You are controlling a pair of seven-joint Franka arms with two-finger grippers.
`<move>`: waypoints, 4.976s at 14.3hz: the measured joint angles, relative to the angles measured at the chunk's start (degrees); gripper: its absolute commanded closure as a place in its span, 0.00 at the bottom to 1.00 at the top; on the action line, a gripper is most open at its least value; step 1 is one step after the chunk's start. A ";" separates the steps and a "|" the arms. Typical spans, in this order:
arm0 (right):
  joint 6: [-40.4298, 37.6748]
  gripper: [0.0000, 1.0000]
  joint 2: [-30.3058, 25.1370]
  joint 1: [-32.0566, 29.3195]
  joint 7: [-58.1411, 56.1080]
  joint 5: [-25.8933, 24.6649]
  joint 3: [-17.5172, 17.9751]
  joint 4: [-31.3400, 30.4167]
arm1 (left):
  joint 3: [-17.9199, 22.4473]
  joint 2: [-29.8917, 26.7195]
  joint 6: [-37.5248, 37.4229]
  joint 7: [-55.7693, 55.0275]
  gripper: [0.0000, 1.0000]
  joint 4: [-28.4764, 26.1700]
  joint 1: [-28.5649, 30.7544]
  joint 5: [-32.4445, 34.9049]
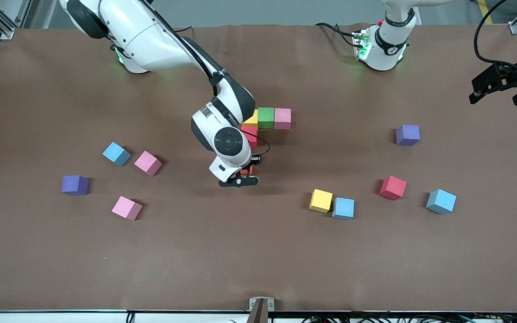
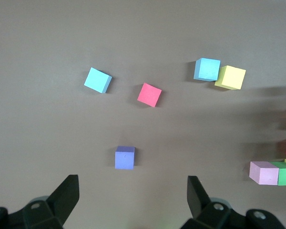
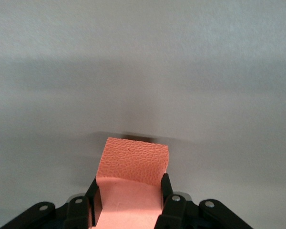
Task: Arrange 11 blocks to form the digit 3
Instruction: 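Carry the orange cube below the red cube with the right gripper, then hold the orange cube with the right gripper while the left gripper reaches yellow, then grasp the yellow cube with the left gripper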
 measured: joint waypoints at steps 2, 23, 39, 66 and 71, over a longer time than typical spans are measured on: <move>-0.60 0.62 0.04 0.00 0.16 1.75 -0.02 0.00 | 0.01 -0.02 0.00 0.00 0.00 0.01 0.00 0.00; -1.73 0.59 0.81 1.58 0.97 3.09 0.27 -1.27 | 0.21 0.72 1.20 -0.01 0.00 -0.01 0.05 0.00; -2.47 0.58 0.80 2.17 0.97 3.10 0.38 -1.57 | -0.63 27.12 23.16 -0.29 0.00 1.25 -6.46 0.02; -3.32 0.00 0.80 2.53 -1.94 3.10 0.28 -1.30 | -0.64 49.69 43.20 -12.14 0.32 5.74 -24.37 3.71; -3.43 0.00 0.80 2.53 -1.98 3.10 0.26 -1.30 | -0.61 49.68 43.33 -14.08 0.75 5.96 -24.49 3.74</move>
